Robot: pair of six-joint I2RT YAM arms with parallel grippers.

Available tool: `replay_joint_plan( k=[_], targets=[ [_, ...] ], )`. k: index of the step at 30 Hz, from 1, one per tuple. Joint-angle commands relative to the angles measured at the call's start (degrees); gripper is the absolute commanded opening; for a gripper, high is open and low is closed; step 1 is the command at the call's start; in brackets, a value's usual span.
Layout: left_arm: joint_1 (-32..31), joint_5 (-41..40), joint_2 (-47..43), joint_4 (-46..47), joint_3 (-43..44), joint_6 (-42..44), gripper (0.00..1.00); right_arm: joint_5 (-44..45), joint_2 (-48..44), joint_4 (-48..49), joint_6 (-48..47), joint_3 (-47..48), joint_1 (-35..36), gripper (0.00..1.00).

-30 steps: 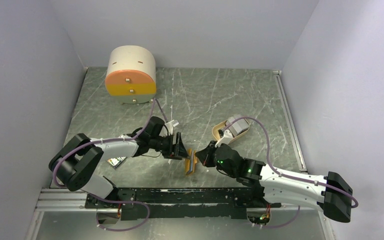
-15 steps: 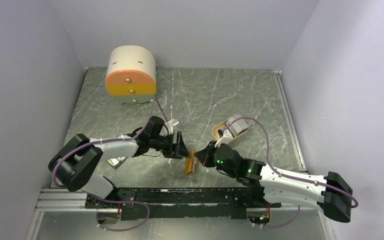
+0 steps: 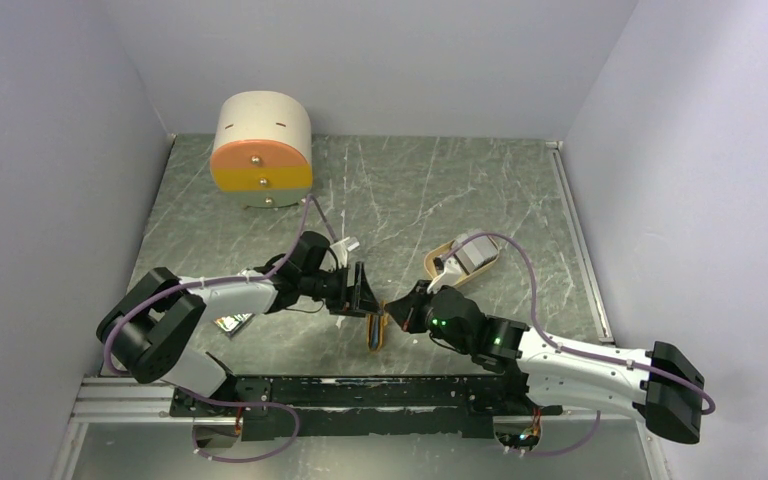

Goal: Put the credit cards into the card holder
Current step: Open the card holder at the center of the board.

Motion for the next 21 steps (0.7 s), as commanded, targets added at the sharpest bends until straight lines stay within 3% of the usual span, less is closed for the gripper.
replay_joint_plan(
  k=[1, 10, 21],
  targets=[
    [-0.7, 0.0, 0.5, -0.3, 2.2, 1.5, 0.75, 0.2, 0.7, 1.7, -0.8, 1.9, -0.2, 0.0],
    [-0.9, -1.8, 1.8, -2.2, 2.6, 2.6, 0.59, 1.0, 0.1, 0.2, 0.8, -0.5, -0.2, 0.0],
    [-0.9, -5.3, -0.5, -9.0, 4.6, 5.8, 0.53, 4.8, -1.6, -5.2, 2.6, -3.3, -0.4, 0.0]
  ],
)
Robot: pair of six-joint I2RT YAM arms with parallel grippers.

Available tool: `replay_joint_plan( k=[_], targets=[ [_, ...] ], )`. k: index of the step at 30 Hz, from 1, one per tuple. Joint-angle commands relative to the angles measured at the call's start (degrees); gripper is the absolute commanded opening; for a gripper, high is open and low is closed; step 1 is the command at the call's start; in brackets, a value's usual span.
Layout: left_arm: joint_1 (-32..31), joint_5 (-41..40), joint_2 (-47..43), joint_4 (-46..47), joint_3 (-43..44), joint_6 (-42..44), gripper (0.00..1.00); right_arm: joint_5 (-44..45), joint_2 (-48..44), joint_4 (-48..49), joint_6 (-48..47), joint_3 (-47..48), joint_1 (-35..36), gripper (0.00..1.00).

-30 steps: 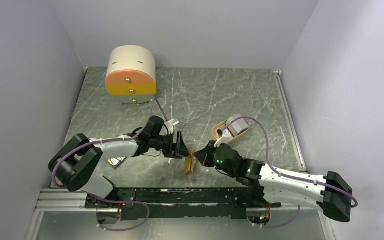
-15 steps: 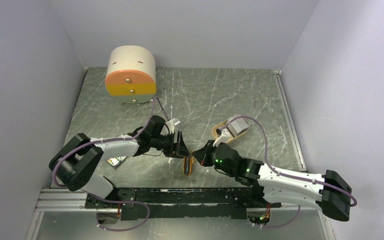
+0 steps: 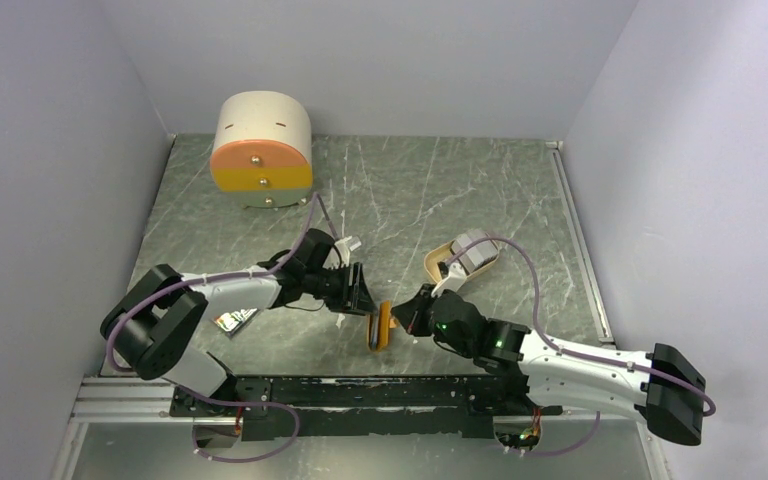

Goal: Put the credit cards into the card holder
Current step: Open the card holder at the center of the board.

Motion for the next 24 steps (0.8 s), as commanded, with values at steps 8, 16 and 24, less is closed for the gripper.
replay_joint_plan(
  k=[8, 16, 24],
  targets=[
    [-0.5, -1.3, -0.6, -2.3, 0.7, 2.2, 0.35, 2.9, 1.8, -2.2, 1.1, -3.8, -1.3, 0.09],
    [-0.5, -5.3, -1.5, -4.7, 0.4, 1.6, 0.14, 2.4, 2.7, -10.2, 0.1, 1.3, -1.6, 0.36],
    [-0.5, -8.8, -7.3, -5.6, -0.6, -0.1, 0.09, -4.1, 2.7, -17.0, -2.4, 12.8, -1.5, 0.51]
  ],
)
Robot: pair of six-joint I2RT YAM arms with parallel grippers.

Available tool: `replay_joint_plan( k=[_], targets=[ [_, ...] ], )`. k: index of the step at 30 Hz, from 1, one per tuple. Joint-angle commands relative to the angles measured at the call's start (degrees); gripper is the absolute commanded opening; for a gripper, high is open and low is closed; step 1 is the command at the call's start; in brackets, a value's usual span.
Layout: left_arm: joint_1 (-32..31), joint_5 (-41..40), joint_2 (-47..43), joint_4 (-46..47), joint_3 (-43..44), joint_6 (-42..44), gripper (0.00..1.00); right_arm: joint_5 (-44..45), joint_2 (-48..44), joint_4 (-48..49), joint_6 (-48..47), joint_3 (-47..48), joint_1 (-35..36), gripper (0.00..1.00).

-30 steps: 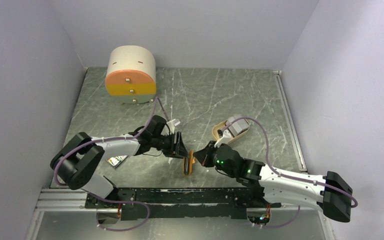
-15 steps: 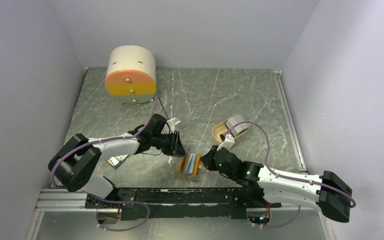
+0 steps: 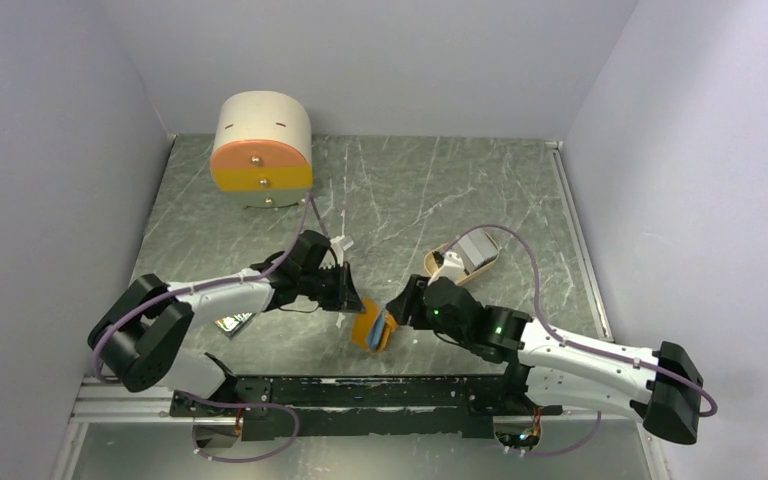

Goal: Put the credit cards into the card holder
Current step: Open the card holder at the center of the board.

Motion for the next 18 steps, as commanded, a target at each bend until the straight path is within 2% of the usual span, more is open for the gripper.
replay_joint_plan(
  k=[1, 4, 11, 18],
  targets=[
    [-0.6, -2.5, -4.5, -0.9, -0.1, -0.6, 0.09, -5.9, 0.7, -1.5, -2.1, 5.4, -0.1, 0.5],
    [-0.6, -3.4, -6.1, -1.5, -0.1, -1.0, 0.09, -10.8, 2.6, 3.7, -2.6, 6.3, 0.0, 0.47],
    [-0.5, -4.5, -7.0, -2.2, -0.2, -2.3, 0.09, -15.7, 9.7, 14.8, -2.0, 4.6, -0.1, 0.44],
    [-0.6, -6.3, -6.8, -4.5, 0.4, -1.4, 0.09, -12.9, 13.9, 13.3, -1.6, 3.7, -0.1, 0.41]
  ],
)
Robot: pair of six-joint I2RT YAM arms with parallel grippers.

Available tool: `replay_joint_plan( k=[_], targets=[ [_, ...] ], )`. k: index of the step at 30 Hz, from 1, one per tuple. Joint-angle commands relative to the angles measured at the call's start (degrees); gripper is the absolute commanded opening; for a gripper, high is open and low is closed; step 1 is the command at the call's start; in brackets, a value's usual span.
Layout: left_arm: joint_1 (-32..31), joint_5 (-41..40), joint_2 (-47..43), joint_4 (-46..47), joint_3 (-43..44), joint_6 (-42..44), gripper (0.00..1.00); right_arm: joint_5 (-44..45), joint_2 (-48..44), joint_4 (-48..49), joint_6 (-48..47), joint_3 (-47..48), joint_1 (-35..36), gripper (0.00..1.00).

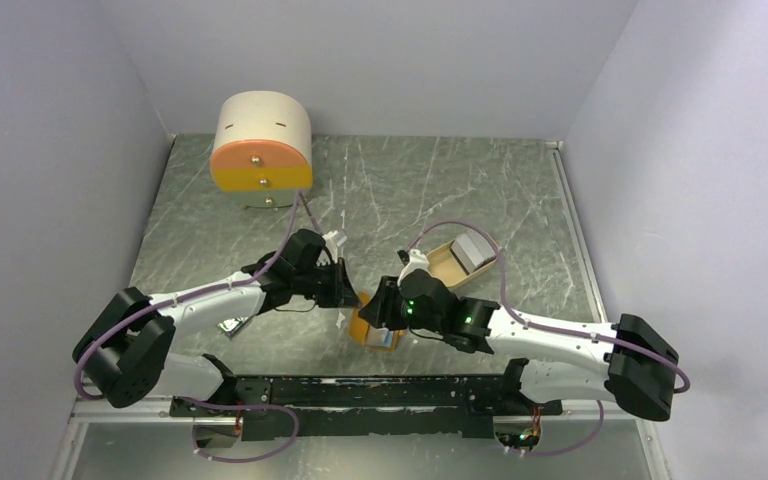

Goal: Put the credit cards into the card holder
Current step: Open the card holder at the center of the board.

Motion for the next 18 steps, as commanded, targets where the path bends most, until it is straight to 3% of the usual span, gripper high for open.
replay_joint_plan(
  k=[1, 7, 10, 18],
  targets=[
    [-0.5, -2.4, -0.6, -1.9, 0.6, 0.3, 0.09, 1.4, 0.6, 0.6, -0.1, -2.0, -0.1, 0.4],
    [-0.5, -3.7, 0.7, -2.0, -0.4, 0.1, 0.09, 3.7, -0.7, -1.2, 1.1, -5.2, -0.1, 0.39],
    [-0.4, -3.8, 1.0, -0.9, -1.3, -0.7, 0.09, 5.3, -1.6, -2.0, 2.3, -6.6, -0.1, 0.46],
    [-0.4, -3.9, 1.4, 0.0, -2.7, -1.6, 0.09, 5.2, -0.1, 1.5, 3.3, -8.5, -0.2, 0.5]
  ],
)
